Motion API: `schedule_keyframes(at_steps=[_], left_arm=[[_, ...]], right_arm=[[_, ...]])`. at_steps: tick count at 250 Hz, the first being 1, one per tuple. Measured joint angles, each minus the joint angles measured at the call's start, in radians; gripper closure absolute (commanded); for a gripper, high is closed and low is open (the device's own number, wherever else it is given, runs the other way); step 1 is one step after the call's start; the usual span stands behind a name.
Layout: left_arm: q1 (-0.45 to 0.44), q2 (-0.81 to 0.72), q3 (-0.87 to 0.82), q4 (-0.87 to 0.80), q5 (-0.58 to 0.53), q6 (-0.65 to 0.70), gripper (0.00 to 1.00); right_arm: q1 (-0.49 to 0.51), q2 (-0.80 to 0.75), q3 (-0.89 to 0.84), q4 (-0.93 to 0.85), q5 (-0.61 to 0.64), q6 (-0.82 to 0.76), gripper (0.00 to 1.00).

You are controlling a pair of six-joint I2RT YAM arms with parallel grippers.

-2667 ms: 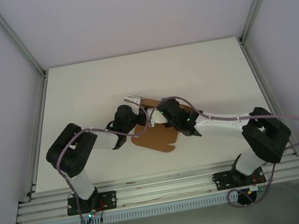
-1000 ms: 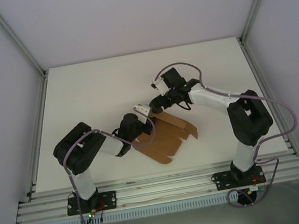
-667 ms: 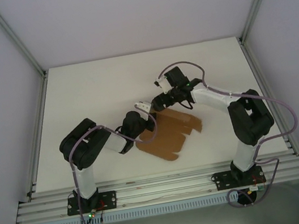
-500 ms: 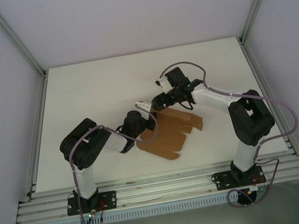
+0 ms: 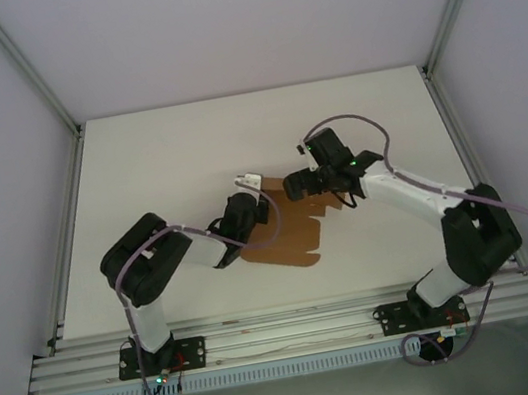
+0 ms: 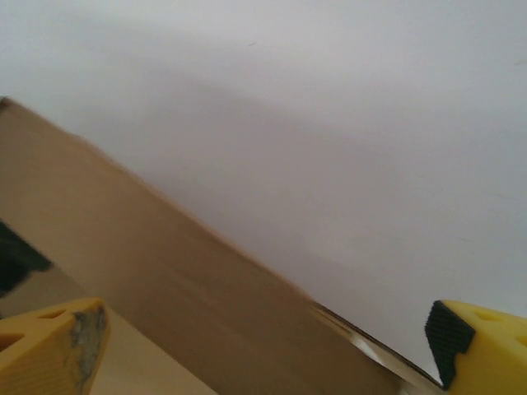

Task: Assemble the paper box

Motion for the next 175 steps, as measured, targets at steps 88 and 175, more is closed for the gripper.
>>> schedule_keyframes(at_steps=[88, 175], left_arm=[[0.002, -0.238, -0.02, -0.121, -0.032, -0.082, 1.0], [0.002, -0.264, -0.072, -0.177, -0.031, -0.113, 1.0]], right_arm=[[-0.01, -0.356, -0.127, -0.007, 0.206, 0.016, 0.0], [-0.013, -0.277, -0.112, 0.011, 0.194, 0.019, 0.0]])
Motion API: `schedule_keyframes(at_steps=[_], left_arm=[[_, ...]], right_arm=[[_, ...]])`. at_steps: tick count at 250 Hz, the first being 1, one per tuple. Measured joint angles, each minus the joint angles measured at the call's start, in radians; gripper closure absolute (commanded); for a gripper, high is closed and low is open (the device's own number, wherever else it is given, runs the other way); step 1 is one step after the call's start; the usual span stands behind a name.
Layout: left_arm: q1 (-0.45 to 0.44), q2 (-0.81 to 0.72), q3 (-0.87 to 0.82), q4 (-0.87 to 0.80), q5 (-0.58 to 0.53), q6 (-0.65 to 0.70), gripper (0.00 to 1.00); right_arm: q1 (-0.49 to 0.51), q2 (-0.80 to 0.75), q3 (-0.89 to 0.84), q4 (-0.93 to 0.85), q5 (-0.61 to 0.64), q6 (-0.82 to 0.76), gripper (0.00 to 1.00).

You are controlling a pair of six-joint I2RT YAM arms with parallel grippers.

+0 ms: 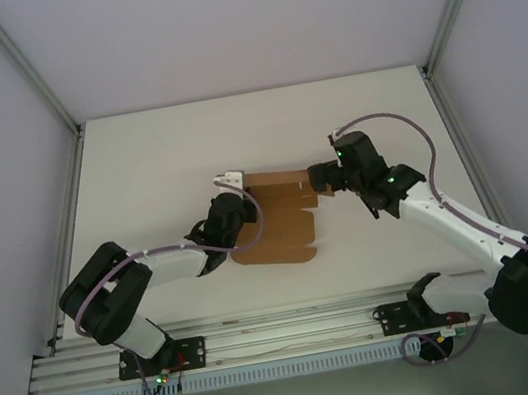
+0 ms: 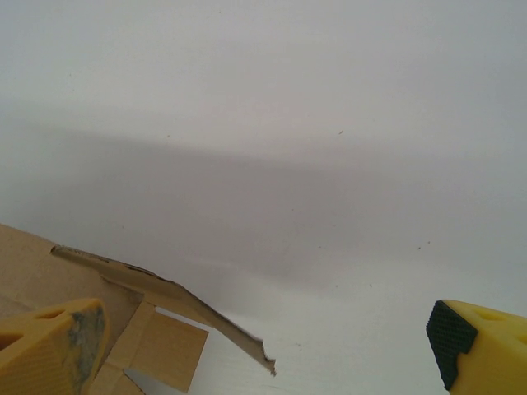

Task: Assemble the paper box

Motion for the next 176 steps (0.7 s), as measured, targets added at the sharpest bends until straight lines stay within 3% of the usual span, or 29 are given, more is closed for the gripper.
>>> schedule_keyframes(at_steps=[102, 134, 176], left_arm=[[0.0, -0.027, 0.0, -0.002, 0.062, -0.087, 1.0], [0.0, -0.027, 0.0, 0.006, 0.077, -0.116, 1.0], [-0.002, -0.024, 0.0, 0.039, 0.066, -0.147, 1.0]], right_arm=[[0.006, 0.032, -0.265, 0.416, -0.095, 0.067, 0.0], [0.037, 0.06, -0.272, 0.547, -0.034, 0.162, 0.0], [0.104, 0.093, -0.246, 0.591, 0.095, 0.282, 0.0]])
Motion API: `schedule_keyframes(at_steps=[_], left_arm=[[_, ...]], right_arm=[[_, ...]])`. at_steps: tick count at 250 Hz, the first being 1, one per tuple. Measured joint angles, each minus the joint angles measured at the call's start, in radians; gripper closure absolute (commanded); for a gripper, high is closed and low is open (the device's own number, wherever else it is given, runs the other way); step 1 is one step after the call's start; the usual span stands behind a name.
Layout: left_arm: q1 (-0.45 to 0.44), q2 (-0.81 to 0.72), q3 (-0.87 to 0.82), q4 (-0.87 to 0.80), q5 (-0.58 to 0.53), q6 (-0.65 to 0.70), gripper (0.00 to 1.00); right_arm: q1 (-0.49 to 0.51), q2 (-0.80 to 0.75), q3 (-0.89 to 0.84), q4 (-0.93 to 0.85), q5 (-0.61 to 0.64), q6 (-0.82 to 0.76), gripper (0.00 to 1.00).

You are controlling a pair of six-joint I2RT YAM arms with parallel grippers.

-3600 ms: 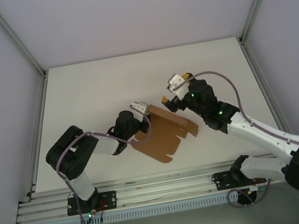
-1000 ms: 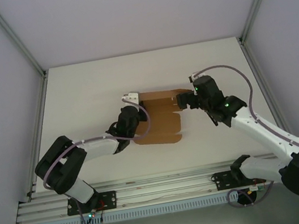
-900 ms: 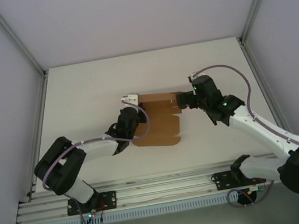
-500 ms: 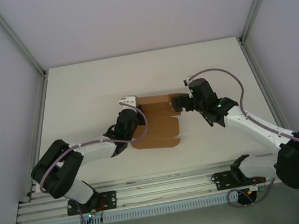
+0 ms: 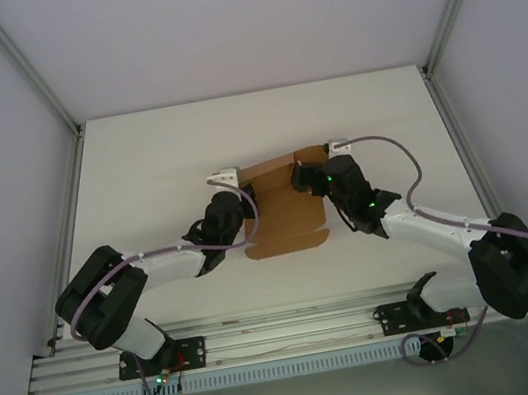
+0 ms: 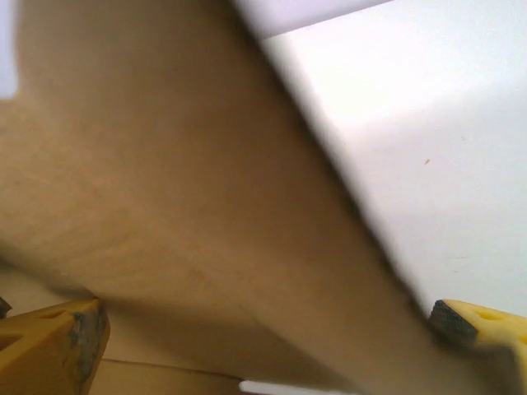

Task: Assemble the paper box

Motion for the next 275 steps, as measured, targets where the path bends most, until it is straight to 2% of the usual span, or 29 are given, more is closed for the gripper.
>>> schedule_keyframes(at_steps=[43, 75, 125, 168, 219, 275], left_arm=[[-0.02, 0.002, 0.003, 0.011, -0.041, -0.006, 1.0], [-0.031, 0.002, 0.016, 0.013, -0.068, -0.008, 1.0], [-0.039, 0.001, 0.018, 0.007, -0.098, -0.004, 1.0], [-0.04, -0.016, 0.018, -0.012, -0.117, -0.001, 1.0], [-0.04, -0.042, 0.018, -0.015, -0.115, -0.001, 1.0], [-0.04, -0.042, 0.018, -0.016, -0.087, -0.001, 1.0]], right_arm=[[0.038, 0.018, 0.031, -0.014, 0.084, 0.078, 0.0], [0.042, -0.031, 0.024, -0.064, 0.105, 0.094, 0.0], [0.025, -0.282, -0.062, -0.212, 0.12, 0.099, 0.0], [-0.063, -0.458, -0.162, -0.315, 0.076, 0.125, 0.0], [-0.112, -0.432, -0.21, -0.364, 0.031, 0.141, 0.0], [-0.116, -0.331, -0.209, -0.261, 0.01, 0.137, 0.0]])
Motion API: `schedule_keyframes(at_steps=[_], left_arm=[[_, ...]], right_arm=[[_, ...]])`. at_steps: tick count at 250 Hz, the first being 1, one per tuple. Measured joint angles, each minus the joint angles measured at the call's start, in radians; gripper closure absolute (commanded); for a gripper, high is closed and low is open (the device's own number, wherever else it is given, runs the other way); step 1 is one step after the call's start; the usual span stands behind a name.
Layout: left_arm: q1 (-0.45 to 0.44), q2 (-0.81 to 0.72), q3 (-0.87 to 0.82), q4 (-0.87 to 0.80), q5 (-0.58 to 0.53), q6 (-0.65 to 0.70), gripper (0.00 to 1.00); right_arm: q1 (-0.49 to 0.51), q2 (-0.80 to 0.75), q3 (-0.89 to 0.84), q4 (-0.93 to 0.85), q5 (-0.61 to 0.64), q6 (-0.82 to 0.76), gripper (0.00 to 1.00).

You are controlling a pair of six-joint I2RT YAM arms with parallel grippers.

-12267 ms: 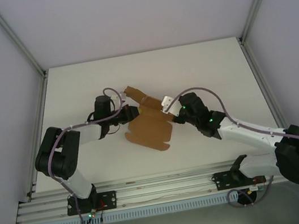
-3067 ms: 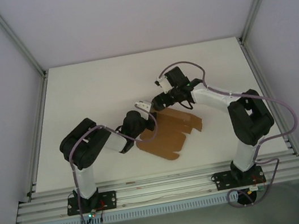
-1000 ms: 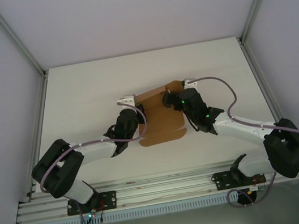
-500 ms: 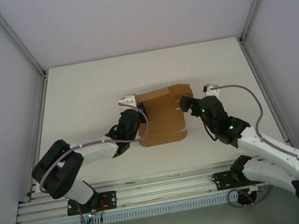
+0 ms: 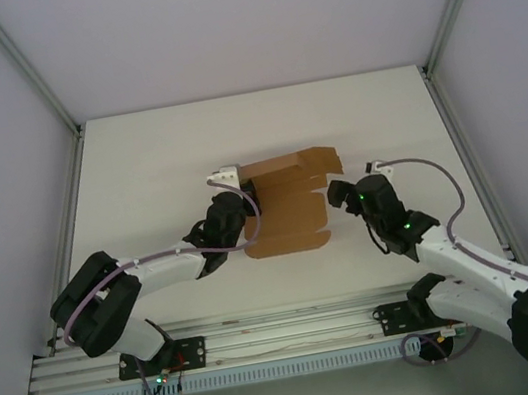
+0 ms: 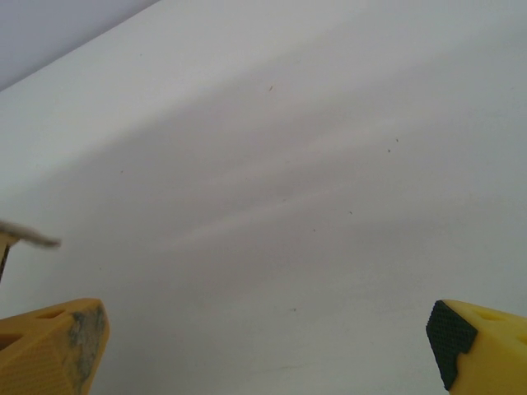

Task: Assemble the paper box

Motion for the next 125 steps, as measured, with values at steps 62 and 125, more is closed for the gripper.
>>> schedule_keyframes(at_steps=[62, 125], left_arm=[[0.001, 0.005, 0.001, 0.0, 0.01, -0.003, 1.0], [0.0, 0.018, 0.011, 0.005, 0.026, -0.029, 1.0]], right_arm=[[-0.013, 0.098, 0.053, 0.1, -0.114, -0.031, 0.0], [-0.014, 0.172, 0.078, 0.186, -0.278, -0.053, 0.04]])
